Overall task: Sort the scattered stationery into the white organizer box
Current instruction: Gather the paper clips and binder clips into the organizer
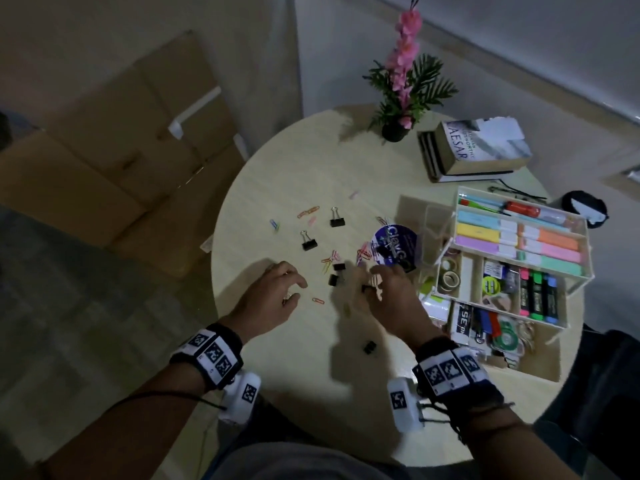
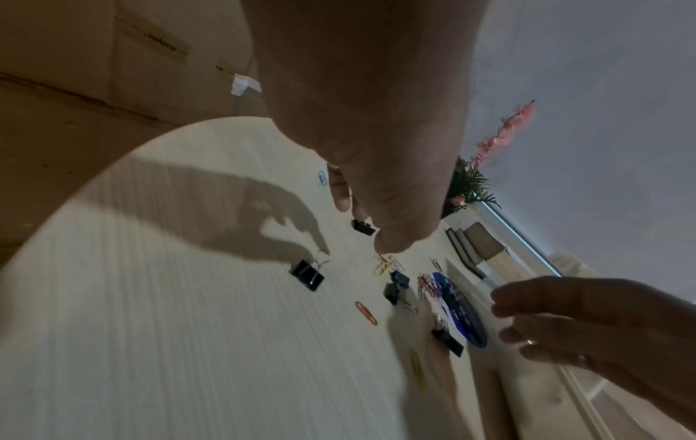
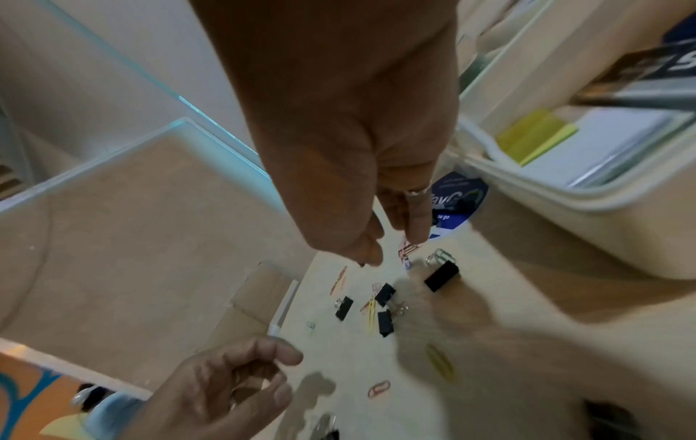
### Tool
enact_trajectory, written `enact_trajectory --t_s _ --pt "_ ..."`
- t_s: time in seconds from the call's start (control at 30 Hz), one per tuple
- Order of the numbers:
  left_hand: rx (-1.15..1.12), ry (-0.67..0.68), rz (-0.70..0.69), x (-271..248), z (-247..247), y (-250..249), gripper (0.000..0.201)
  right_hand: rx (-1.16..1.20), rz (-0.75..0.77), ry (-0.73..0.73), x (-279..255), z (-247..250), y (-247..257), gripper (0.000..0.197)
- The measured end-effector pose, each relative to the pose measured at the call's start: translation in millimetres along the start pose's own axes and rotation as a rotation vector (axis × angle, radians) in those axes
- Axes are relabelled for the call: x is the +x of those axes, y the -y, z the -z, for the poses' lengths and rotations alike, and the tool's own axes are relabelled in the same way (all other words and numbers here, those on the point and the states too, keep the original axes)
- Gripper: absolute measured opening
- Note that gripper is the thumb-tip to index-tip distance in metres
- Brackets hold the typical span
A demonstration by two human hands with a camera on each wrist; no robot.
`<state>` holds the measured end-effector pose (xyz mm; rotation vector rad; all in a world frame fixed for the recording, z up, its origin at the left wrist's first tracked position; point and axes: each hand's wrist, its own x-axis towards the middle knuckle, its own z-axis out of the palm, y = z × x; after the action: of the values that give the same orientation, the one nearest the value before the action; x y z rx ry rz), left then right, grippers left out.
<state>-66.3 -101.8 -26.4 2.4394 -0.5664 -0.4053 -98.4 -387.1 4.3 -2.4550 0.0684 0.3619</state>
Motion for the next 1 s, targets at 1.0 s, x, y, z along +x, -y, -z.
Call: enact_trajectory --t_s 1.0 --pt "-0.176 0.16 -0.181 92.7 8.4 20.4 0.017 -0.167 -0.382 -0.174 31.1 -6.7 8.1 0.033"
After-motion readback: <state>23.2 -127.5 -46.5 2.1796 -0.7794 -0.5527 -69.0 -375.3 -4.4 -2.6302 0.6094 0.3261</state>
